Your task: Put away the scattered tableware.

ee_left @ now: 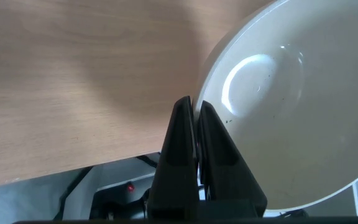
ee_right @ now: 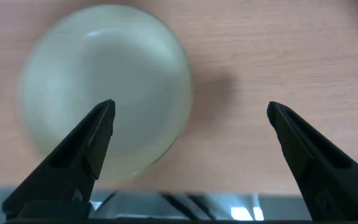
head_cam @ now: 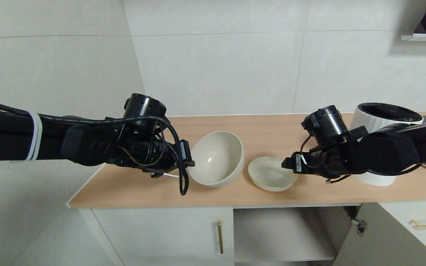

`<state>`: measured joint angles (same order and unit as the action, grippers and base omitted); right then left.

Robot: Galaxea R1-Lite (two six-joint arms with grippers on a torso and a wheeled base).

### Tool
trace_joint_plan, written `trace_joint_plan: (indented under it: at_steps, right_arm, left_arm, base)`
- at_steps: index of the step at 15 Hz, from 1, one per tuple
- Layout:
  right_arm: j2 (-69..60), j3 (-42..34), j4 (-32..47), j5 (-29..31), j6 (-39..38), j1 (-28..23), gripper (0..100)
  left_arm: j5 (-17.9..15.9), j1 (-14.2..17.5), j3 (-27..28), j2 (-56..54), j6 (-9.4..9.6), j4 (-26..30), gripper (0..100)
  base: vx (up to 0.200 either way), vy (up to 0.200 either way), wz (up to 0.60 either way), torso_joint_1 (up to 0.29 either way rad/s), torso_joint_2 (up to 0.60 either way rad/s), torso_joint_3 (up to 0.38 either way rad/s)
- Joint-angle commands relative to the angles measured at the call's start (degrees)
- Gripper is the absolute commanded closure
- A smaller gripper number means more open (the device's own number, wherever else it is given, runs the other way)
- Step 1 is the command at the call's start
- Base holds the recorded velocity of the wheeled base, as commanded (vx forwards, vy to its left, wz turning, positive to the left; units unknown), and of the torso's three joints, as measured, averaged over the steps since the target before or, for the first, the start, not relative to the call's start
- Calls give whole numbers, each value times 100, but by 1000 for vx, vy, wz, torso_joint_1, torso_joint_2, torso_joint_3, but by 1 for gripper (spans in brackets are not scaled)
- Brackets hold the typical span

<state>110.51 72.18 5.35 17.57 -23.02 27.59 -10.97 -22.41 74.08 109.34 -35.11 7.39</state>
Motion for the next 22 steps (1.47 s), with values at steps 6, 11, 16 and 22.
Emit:
trace_joint_plan:
  at_steps: [6,11,16,22]
  right_arm:
    - [744,393,-8,423,-45,10,0]
    - [753,393,-8,379,-89,10,100]
    - [735,393,1,344,-115,10,100]
    - [-12,86,45,-315,-168,1,100]
  left_arm:
    - [-1,-1,-8,-62,-5,0,100]
    - [-1,-1,-8,-70,-14,0,100]
    - [-1,-1,-8,-70,-14,0,100]
    - [-1,-1,-562,-554,13,-9,100]
  base:
    - [0,0,0,0,0,0]
    - [0,0,0,0,0,0]
    - [0,0,0,0,0,0]
    - [0,0,0,0,0,0]
